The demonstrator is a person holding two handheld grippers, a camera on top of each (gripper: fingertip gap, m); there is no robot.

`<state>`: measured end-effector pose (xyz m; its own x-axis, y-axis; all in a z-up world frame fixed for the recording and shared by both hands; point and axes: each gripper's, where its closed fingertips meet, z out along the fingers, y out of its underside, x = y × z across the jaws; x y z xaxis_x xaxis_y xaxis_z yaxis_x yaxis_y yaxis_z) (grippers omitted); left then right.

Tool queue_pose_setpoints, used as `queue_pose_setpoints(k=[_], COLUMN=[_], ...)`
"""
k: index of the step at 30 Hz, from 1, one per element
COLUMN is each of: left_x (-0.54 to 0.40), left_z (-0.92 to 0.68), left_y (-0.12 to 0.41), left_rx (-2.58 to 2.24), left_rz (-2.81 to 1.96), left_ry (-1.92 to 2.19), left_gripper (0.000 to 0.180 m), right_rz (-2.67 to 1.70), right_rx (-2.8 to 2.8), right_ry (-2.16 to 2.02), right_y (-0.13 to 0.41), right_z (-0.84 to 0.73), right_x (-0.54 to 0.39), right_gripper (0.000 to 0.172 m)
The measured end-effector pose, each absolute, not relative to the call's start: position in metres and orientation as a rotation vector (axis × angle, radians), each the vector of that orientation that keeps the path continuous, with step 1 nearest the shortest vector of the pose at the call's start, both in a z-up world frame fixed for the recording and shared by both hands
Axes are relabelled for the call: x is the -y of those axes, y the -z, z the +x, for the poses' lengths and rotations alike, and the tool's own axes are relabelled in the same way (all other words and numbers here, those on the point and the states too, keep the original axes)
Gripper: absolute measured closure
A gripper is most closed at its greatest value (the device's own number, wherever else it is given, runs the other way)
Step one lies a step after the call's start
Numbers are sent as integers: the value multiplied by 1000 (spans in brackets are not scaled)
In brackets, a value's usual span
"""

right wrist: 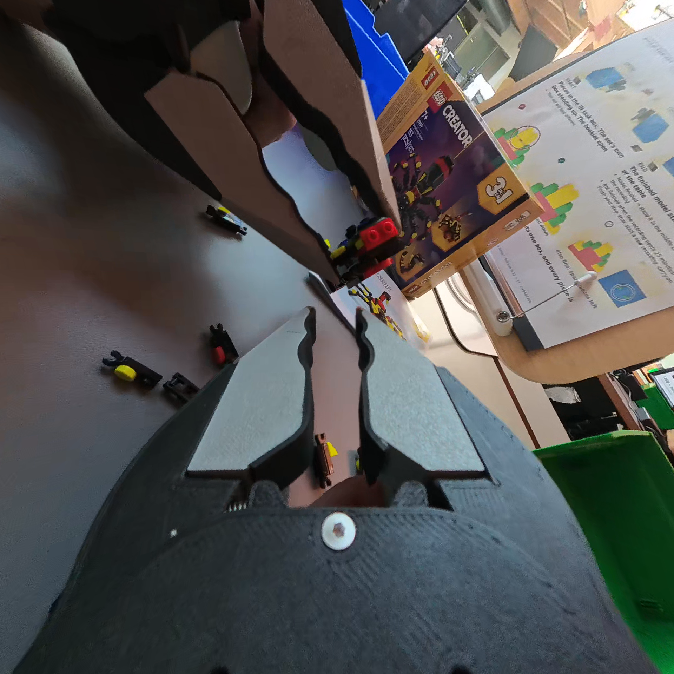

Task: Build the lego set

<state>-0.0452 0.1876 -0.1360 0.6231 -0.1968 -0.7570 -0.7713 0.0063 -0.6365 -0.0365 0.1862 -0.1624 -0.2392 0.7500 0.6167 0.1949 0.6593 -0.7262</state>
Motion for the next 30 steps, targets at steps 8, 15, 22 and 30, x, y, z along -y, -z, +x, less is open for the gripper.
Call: queue_pose_setpoints(k=[8, 15, 22, 30], left_x=[-188, -185, -181, -178], left_z=[-52, -41, -29, -22], left_y=[141, 149, 159, 165], left_rx=[-873, -1014, -1102, -1118], left_rz=[-1570, -1535, -1522, -1538], left_ry=[-576, -667, -653, -582], left_gripper=[148, 149, 149, 149], right_rz=[-790, -630, -509, -495], right_rx=[1621, 1678, 1788, 1835], right_ry=[-811, -798, -529, -556], right_y=[128, 122, 143, 150], right_z=[-32, -21, -24, -22], right_x=[-188, -173, -168, -162], right_gripper=[151, 148, 153, 158])
